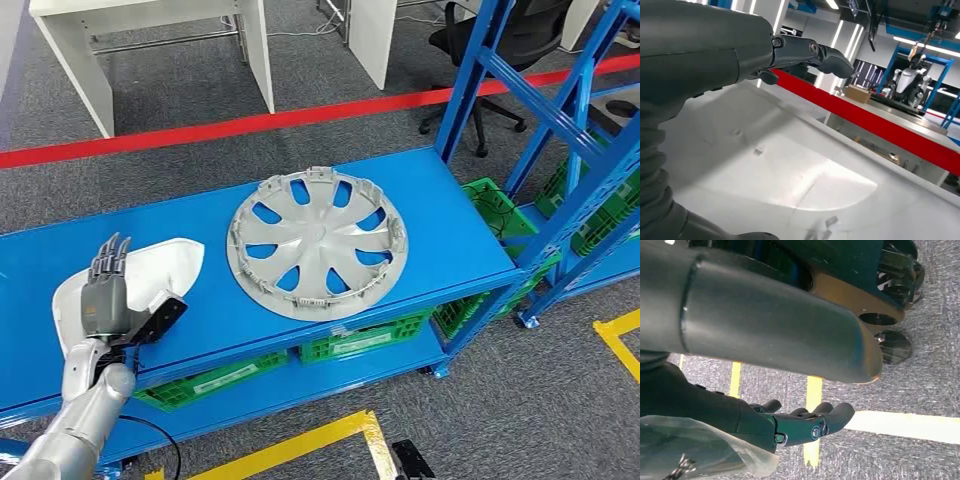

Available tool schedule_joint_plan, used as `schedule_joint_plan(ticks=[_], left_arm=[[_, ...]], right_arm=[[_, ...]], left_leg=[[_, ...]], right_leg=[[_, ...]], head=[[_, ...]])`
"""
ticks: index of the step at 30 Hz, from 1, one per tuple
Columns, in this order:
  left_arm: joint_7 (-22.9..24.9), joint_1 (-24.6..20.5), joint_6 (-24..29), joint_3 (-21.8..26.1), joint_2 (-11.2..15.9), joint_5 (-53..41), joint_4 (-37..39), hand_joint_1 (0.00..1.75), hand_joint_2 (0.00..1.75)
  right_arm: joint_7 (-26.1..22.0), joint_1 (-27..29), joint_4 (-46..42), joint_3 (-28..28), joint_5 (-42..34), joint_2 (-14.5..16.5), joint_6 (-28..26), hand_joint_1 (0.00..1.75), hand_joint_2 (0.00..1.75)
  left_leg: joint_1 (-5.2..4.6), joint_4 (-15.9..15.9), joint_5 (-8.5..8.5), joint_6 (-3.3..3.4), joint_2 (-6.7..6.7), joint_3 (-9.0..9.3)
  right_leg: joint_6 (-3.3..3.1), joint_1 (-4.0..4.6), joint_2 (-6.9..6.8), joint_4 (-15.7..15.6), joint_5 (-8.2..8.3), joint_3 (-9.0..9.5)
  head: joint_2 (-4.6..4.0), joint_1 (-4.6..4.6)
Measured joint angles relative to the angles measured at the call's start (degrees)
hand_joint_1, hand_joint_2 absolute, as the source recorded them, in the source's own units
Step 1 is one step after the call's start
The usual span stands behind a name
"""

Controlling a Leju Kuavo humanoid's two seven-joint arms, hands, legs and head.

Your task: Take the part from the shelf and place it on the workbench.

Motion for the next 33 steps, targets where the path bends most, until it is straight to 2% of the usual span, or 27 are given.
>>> schedule_joint_plan(ticks=[3,7,13,19,30,33], left_arm=[[0.0,0.0,0.0,-0.6,-0.1,0.3,0.3,0.00,1.75],[-0.1,-0.2,-0.5,-1.6,-0.2,1.3,0.6,0.00,0.00],[-1.0,0.0,-0.5,-5.0,-0.2,5.2,-0.2,0.00,0.00],[-2.8,1.4,0.1,-6.3,-1.1,3.7,-5.0,0.00,0.00],[0.4,2.0,0.0,-11.2,-0.9,3.7,-7.5,0.00,0.00],[6.3,2.4,-0.4,-13.9,0.0,-0.7,-8.7,0.00,1.31]], right_arm=[[0.1,0.0,0.0,0.1,0.0,0.0,0.1,0.00,0.00],[0.4,0.0,0.0,0.3,0.1,0.0,0.4,0.00,0.00],[1.2,0.0,0.0,0.3,0.4,0.0,0.9,0.00,0.00],[2.0,0.0,0.0,0.3,1.1,0.0,1.4,0.00,0.00],[2.5,0.1,0.1,0.3,1.4,0.0,1.8,0.00,0.00],[2.6,0.2,0.1,0.3,1.7,0.0,1.9,0.00,0.00]], left_leg=[[0.00,0.0,0.00,0.00,0.00,0.00],[0.00,0.0,0.00,0.00,0.00,0.00],[0.00,0.0,0.00,0.00,0.00,0.00],[0.00,0.0,0.00,0.00,-0.01,-0.01],[0.00,0.0,0.00,0.00,-0.01,0.00],[0.00,0.0,0.00,0.00,-0.01,-0.01]], right_leg=[[0.00,0.00,0.00,0.0,0.00,0.00],[0.00,0.00,0.00,0.0,0.00,0.00],[0.00,0.00,0.00,0.0,0.00,0.00],[0.00,0.00,-0.01,0.0,0.00,0.00],[0.00,0.00,-0.01,0.0,0.00,0.00],[0.00,0.00,-0.01,0.0,0.00,0.00]], head=[[0.00,0.00],[0.00,0.00],[0.00,0.01],[0.00,0.01],[0.00,0.01],[0.00,0.02]])
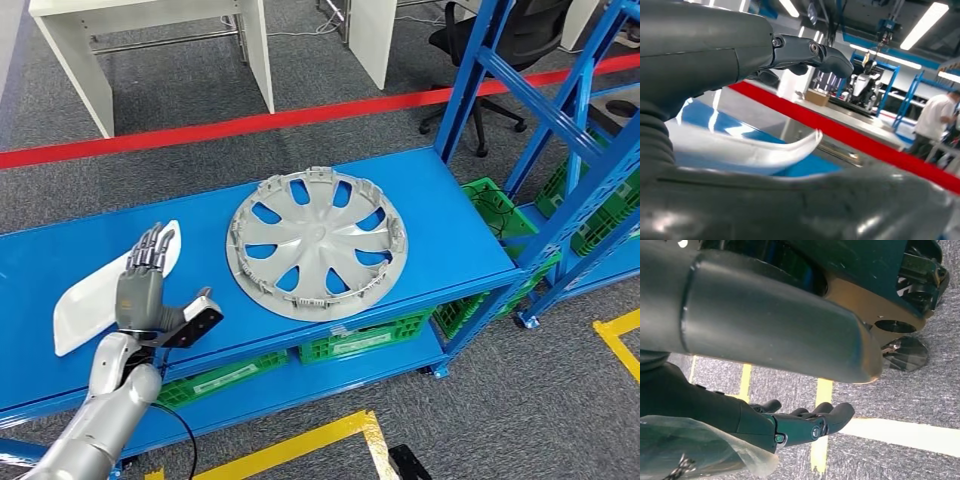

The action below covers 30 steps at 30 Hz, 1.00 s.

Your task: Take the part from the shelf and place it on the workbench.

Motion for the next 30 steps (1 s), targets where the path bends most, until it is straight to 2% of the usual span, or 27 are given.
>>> schedule_joint_plan(ticks=[1,7,9,16,30], left_arm=[[2.7,0.1,-0.4,-1.1,0.5,-2.0,-0.2,0.00,1.75],[17.4,0.1,-0.4,-5.9,3.3,-14.3,0.4,0.00,1.75],[20.6,0.1,0.1,-6.7,4.1,-17.5,1.1,0.00,1.75],[25.9,-0.8,0.4,-7.6,5.5,-22.8,3.0,0.00,1.75],[28.5,-1.8,0.6,-4.3,6.3,-25.1,4.1,0.00,1.75]], right_arm=[[0.0,0.0,0.0,0.0,0.1,0.0,0.0,0.00,0.00],[0.0,0.3,0.0,0.0,0.2,0.0,0.0,0.00,0.00],[0.0,0.4,0.0,0.0,0.2,0.0,-0.1,0.00,0.00],[0.0,0.4,0.0,-0.1,0.3,0.0,-0.3,0.00,0.00],[0.0,0.5,0.0,-0.5,0.8,0.0,-0.4,0.00,0.00]], left_leg=[[0.00,0.0,0.00,0.00,0.00,0.00],[0.00,0.0,0.00,0.00,0.00,0.00],[0.00,0.0,0.00,0.00,0.00,0.00],[0.00,0.0,0.00,0.00,-0.01,0.02],[0.00,0.0,0.05,-0.07,-0.01,0.17]], right_leg=[[0.00,0.00,0.00,0.0,0.00,0.00],[0.00,0.00,0.01,0.0,0.00,-0.01],[0.00,0.00,0.01,0.0,0.00,-0.01],[0.00,0.00,-0.03,0.0,0.00,0.04],[-0.02,0.00,-0.02,0.1,0.01,0.11]], head=[[0.00,-0.01],[0.00,-0.02],[0.00,-0.02],[0.00,-0.01],[0.00,-0.02]])
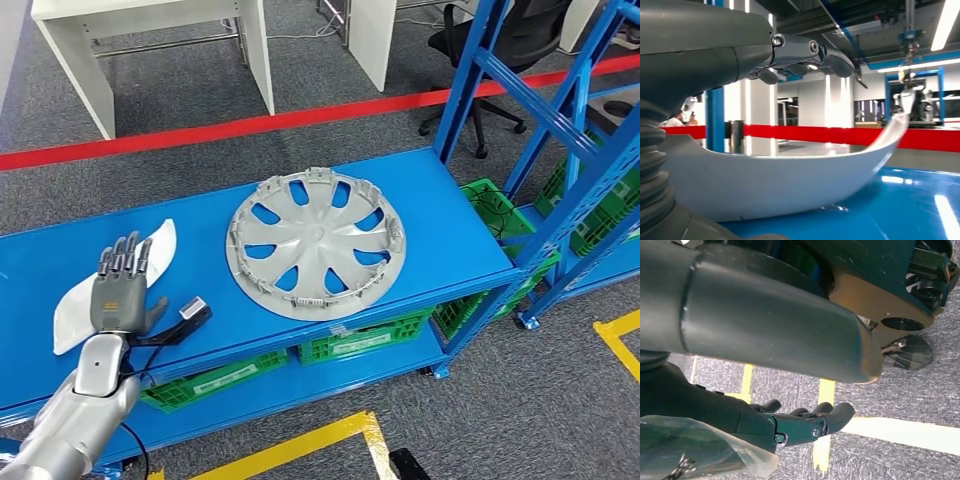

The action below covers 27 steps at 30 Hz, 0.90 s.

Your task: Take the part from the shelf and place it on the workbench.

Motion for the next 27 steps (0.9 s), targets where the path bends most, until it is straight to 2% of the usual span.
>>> schedule_joint_plan(ticks=[10,11,14,15,27], left_arm=[[3.7,-0.7,-3.8,3.0,0.6,-1.3,2.2,0.00,1.75],[3.8,-0.8,-3.9,3.2,0.6,-1.3,2.4,0.10,1.75],[3.9,-0.9,-4.3,3.6,0.7,-1.3,3.0,1.41,1.75],[3.9,-0.9,-4.6,3.7,0.7,-1.3,3.2,1.75,1.75],[2.7,-0.3,-7.5,4.1,0.8,-1.1,4.8,1.75,1.75]], right_arm=[[-0.4,0.1,0.0,-0.1,0.4,0.1,-0.2,0.00,0.00],[-0.4,0.1,0.0,-0.2,0.5,0.2,-0.2,0.00,0.00],[-0.4,0.1,0.0,-0.3,0.5,0.3,-0.2,0.00,0.00],[-0.5,0.1,0.0,-0.3,0.5,0.3,-0.2,0.00,0.00],[-1.5,0.2,0.0,-0.4,1.0,0.3,-0.6,0.00,0.00]], left_leg=[[0.00,0.0,0.03,-0.06,0.00,0.07],[0.00,0.0,0.04,-0.07,0.00,0.09],[0.00,0.0,0.05,-0.07,0.00,0.14],[0.00,0.0,0.05,-0.08,0.00,0.15],[0.00,0.0,0.09,-0.14,0.00,0.15]], right_leg=[[-0.01,0.00,-0.01,0.1,-0.01,0.02],[-0.01,0.00,-0.01,0.1,-0.01,0.03],[-0.01,0.00,-0.01,0.1,0.00,0.07],[-0.01,0.00,-0.01,0.1,0.00,0.09],[-0.02,0.00,-0.05,0.1,0.01,0.09]], head=[[0.00,0.00],[0.00,0.00],[0.00,0.00],[0.00,0.00],[0.00,0.01]])
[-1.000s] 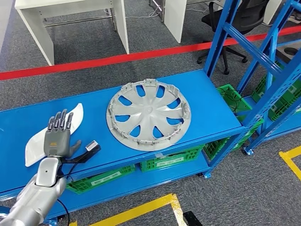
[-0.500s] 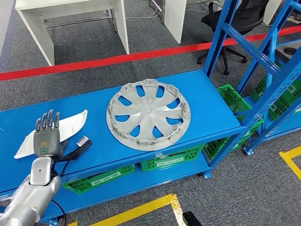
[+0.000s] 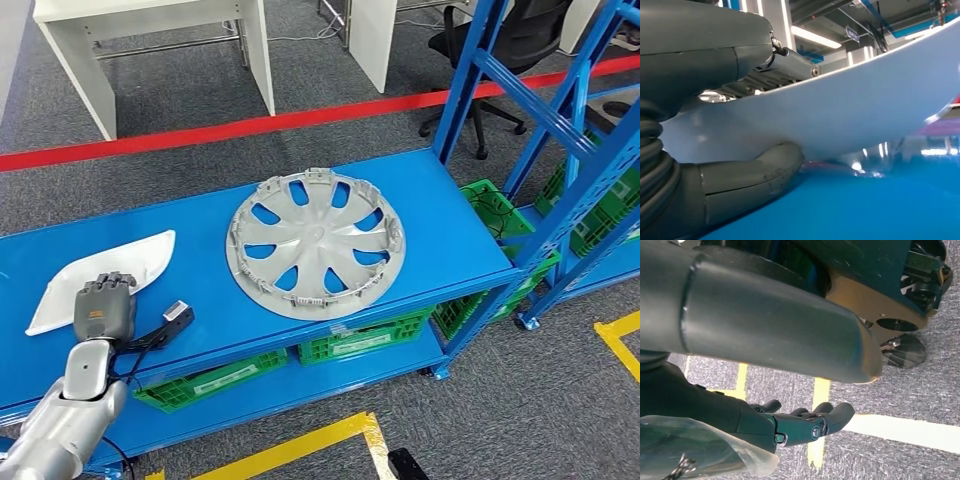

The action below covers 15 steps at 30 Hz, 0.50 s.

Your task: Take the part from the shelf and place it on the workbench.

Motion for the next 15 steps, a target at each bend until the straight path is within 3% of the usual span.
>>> schedule_joint_plan(ticks=[15], left_arm=[[-0.9,0.0,0.3,0.0,0.2,-0.2,0.0,1.75,1.75]], right_arm=[[-0.1,0.0,0.0,0.0,0.2,0.0,0.0,0.00,0.00]], left_leg=[[0.00,0.0,-0.01,0.00,0.00,0.00]], right_leg=[[0.00,-0.01,0.01,0.0,-0.01,-0.01]], head=[[0.00,0.00]])
